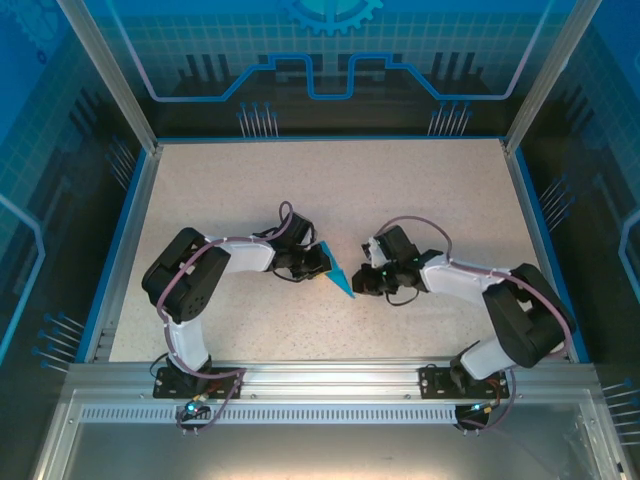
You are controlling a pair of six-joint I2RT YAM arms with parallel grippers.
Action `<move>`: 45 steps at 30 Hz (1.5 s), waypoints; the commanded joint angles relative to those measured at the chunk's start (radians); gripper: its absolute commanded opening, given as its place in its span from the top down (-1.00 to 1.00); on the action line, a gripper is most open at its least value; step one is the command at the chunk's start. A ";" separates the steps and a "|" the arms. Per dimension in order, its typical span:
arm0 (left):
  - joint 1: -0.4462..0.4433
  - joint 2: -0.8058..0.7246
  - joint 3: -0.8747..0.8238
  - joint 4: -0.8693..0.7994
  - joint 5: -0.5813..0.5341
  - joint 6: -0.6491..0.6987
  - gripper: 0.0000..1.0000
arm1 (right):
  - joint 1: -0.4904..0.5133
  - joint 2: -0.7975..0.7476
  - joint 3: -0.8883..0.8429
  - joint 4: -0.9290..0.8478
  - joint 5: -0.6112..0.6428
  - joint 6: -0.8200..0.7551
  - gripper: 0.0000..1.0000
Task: Fold a paper plane with a square sheet of paper (pick it up from the middle)
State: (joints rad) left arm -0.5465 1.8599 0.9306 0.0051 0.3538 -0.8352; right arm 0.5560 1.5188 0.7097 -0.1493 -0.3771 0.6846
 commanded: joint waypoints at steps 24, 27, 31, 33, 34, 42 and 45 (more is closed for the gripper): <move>-0.004 -0.075 -0.038 0.098 0.103 -0.009 0.49 | -0.001 0.228 0.047 0.050 0.007 0.031 0.94; -0.006 -0.108 -0.083 0.150 0.145 -0.039 0.51 | -0.002 0.242 0.049 0.056 0.006 0.042 0.97; -0.006 -0.126 -0.117 0.160 0.160 -0.054 0.62 | -0.002 0.252 0.049 0.059 0.009 0.050 1.00; -0.014 -0.118 -0.125 0.171 0.169 -0.063 0.67 | -0.002 0.254 0.050 0.058 0.009 0.052 1.00; -0.018 -0.111 -0.127 0.170 0.168 -0.062 0.67 | -0.002 0.254 0.049 0.058 0.009 0.055 1.00; -0.029 -0.051 -0.100 0.179 0.167 -0.061 0.72 | -0.002 0.249 0.049 0.058 0.003 0.053 1.00; -0.029 -0.031 -0.086 0.174 0.160 -0.063 0.74 | -0.002 0.250 0.048 0.059 0.001 0.053 1.00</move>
State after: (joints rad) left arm -0.5697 1.8011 0.8181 0.1677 0.4953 -0.8917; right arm 0.5617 1.7409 0.7776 -0.0063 -0.3973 0.7326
